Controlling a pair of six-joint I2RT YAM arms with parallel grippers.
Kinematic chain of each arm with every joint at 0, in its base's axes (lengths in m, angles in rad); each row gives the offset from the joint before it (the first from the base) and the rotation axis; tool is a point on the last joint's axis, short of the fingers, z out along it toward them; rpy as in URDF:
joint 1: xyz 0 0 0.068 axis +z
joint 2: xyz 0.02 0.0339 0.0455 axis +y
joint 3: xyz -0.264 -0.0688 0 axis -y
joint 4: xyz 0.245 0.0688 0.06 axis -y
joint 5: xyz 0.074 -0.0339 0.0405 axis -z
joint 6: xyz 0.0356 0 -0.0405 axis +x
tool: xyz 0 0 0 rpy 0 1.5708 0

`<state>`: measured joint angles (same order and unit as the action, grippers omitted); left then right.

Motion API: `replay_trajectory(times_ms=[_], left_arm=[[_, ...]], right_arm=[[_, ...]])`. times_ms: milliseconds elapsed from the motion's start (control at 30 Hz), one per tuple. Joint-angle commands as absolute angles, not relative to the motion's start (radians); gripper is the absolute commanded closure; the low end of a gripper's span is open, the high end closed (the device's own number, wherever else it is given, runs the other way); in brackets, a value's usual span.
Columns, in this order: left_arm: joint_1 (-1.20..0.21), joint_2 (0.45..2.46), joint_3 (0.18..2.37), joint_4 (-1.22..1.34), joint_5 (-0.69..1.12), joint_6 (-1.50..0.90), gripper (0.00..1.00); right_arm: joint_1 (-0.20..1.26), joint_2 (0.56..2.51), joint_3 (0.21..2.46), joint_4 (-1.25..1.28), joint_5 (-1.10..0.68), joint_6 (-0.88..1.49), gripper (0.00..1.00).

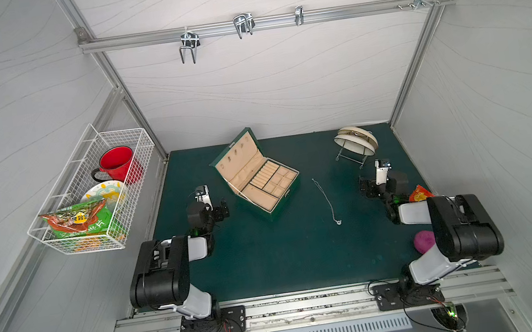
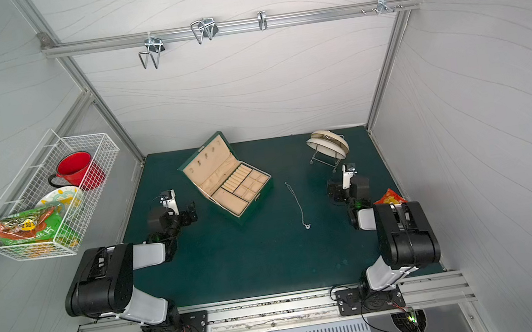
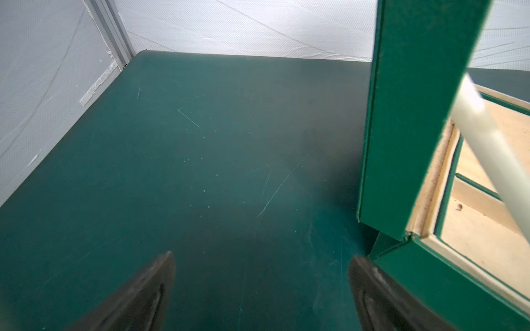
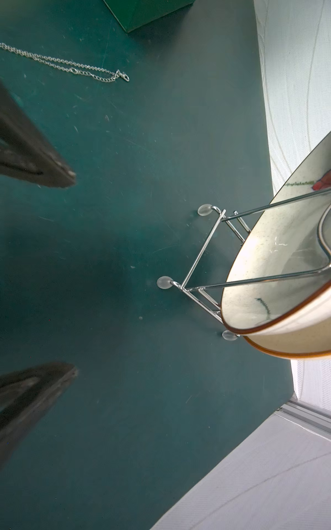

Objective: Put jewelry chain into jewelry box
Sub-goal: Pick up the necklace from the center of the board.

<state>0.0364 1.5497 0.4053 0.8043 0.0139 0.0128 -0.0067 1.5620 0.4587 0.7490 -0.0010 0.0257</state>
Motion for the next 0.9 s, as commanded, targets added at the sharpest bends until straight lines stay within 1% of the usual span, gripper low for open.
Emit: replay_trajectory(times_ms=[0,133,300,433,467,533,567,600,633,733,767,800,867], left_arm=[[0.036,1.552,0.420,0.838,0.017,0.017,0.00],[0.067,1.552,0.422,0.834,0.074,0.000,0.00],[0.067,1.550,0.419,0.839,0.077,-0.001,0.00],[0.075,1.535,0.405,0.857,0.055,-0.017,0.00],[0.077,1.515,0.390,0.873,0.046,-0.024,0.00],[0.078,1.412,0.351,0.859,0.049,-0.026,0.00],[0.077,1.344,0.340,0.816,0.059,-0.025,0.00],[0.077,1.266,0.339,0.747,0.065,-0.033,0.00],[0.076,1.198,0.344,0.681,0.063,-0.056,0.01],[0.049,1.042,0.346,0.558,0.057,-0.118,0.01],[0.021,1.017,0.344,0.543,0.060,-0.124,0.01],[-0.018,1.002,0.348,0.518,0.065,-0.121,0.01],[-0.110,0.979,0.369,0.443,0.057,-0.118,0.02]], right_arm=[[-0.006,1.557,0.457,0.745,-0.003,0.023,0.01],[-0.007,1.558,0.458,0.744,-0.003,0.025,0.01],[-0.008,1.549,0.454,0.751,0.000,0.028,0.01],[-0.012,1.442,0.480,0.608,0.053,0.063,0.01],[-0.012,1.406,0.476,0.571,0.052,0.074,0.01],[-0.003,1.305,0.503,0.415,0.024,0.137,0.01],[0.023,1.263,0.529,0.326,0.024,0.110,0.01],[0.083,1.232,0.563,0.249,0.088,0.104,0.01],[0.137,1.220,0.600,0.178,0.106,0.099,0.01],[0.281,1.284,0.735,0.012,0.034,0.138,0.02],[0.307,1.338,0.791,-0.044,-0.031,0.157,0.07],[0.333,1.394,0.845,-0.104,-0.053,0.170,0.12],[0.395,1.525,0.965,-0.188,-0.046,0.164,0.20]])
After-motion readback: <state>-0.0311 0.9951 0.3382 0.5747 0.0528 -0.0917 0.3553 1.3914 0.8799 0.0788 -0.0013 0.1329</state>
